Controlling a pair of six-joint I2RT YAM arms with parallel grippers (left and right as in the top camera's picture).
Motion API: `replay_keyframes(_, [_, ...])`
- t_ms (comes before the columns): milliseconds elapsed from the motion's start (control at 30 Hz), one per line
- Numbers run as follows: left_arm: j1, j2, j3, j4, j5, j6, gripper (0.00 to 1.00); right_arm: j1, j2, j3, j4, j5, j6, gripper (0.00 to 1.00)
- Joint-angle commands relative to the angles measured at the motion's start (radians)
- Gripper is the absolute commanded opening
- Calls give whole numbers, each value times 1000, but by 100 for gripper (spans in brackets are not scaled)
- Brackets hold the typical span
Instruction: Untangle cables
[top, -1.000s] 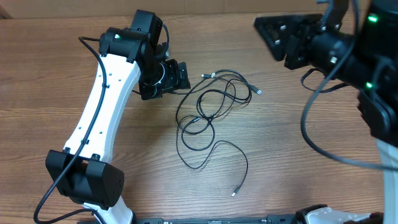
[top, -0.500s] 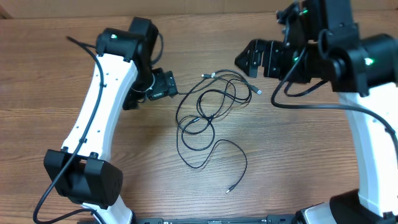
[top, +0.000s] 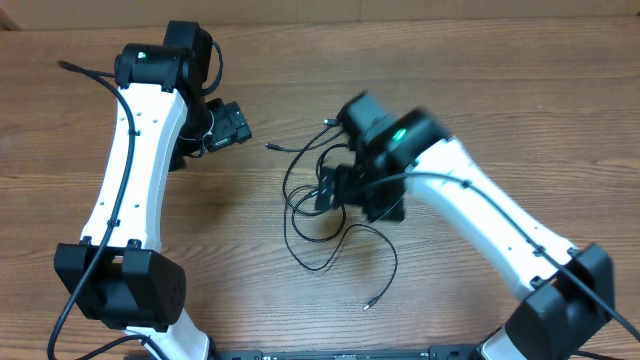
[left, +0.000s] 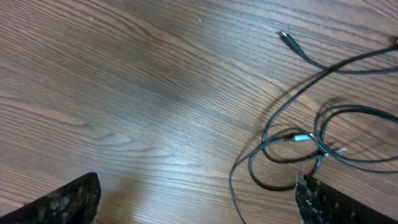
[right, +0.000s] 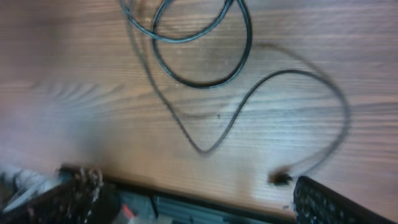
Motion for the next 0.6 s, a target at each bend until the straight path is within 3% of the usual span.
replay_keyframes(0, [4,3,-4,1,-51,5,100,109,-12,-195,167,86,356,100])
replay_keyframes(33, [4,3,-4,3,-51,5,100,143,-11,-271,238,125,460,99])
replay_keyframes(133, [4,3,-4,3,-51,5,100,174,-11,-360,333,130,551,91])
replay_keyframes(167, [4,3,-4,3,-51,5,100,184,-11,-391,369,131,555,83])
replay_keyframes(300, [4,3,-4,4,-50,5,100,202,-11,-475,484,135,554,78])
replay_keyframes(367, [4,3,-4,4,-50,5,100,201,-10,-510,552,146,554,71])
replay_keyframes(400, [4,3,-4,4,-50,5,100,201,-10,-528,595,146,554,59])
replay_keyframes(467, [4,3,-4,4,-50,5,100,201,-10,-538,645,146,549,45])
replay_keyframes(533, [4,3,-4,3,-50,5,100,201,-10,-538,682,146,538,38])
replay_keyframes(567, [4,3,-4,3,-50,5,100,201,-10,-538,702,146,518,20])
